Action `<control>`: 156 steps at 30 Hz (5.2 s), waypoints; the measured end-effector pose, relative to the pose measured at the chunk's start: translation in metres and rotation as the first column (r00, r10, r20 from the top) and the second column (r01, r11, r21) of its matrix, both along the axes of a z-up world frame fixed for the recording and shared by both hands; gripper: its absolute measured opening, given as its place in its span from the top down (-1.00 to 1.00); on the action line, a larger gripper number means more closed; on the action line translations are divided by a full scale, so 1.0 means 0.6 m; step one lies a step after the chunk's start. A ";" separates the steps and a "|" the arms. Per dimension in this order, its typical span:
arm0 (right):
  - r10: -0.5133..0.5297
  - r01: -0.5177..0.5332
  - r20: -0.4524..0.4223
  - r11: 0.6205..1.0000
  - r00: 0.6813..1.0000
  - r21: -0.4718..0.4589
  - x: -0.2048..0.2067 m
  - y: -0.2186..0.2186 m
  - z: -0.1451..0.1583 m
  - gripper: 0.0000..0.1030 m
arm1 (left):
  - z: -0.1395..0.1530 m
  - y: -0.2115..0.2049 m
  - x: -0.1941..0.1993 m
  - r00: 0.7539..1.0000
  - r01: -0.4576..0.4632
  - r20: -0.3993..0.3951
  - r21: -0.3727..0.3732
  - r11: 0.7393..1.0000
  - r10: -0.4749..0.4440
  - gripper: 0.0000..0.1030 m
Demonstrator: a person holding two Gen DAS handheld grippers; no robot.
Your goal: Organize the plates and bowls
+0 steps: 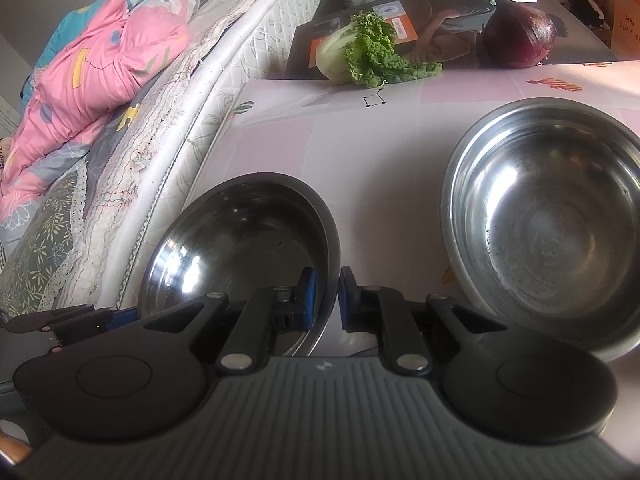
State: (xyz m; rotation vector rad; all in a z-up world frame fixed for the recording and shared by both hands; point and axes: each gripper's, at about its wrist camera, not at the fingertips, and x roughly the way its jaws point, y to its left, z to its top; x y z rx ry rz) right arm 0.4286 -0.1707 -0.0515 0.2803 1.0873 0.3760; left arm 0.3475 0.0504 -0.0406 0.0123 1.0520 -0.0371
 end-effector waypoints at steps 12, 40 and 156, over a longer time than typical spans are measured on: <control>0.006 -0.006 0.015 1.000 1.000 -0.001 -0.004 -0.002 0.018 0.79 | 0.013 -0.003 -0.008 1.000 0.004 0.019 0.004 1.000 -0.004 0.45; -0.061 0.058 0.092 0.997 0.994 0.043 -0.041 -0.113 0.099 0.78 | 0.100 -0.091 -0.026 0.991 0.073 0.107 0.028 0.997 -0.076 0.42; -0.383 0.387 -0.051 0.914 0.922 0.125 -0.151 -0.563 -0.042 0.74 | 0.004 -0.517 -0.015 0.932 0.355 -0.012 -0.169 0.919 -0.362 0.58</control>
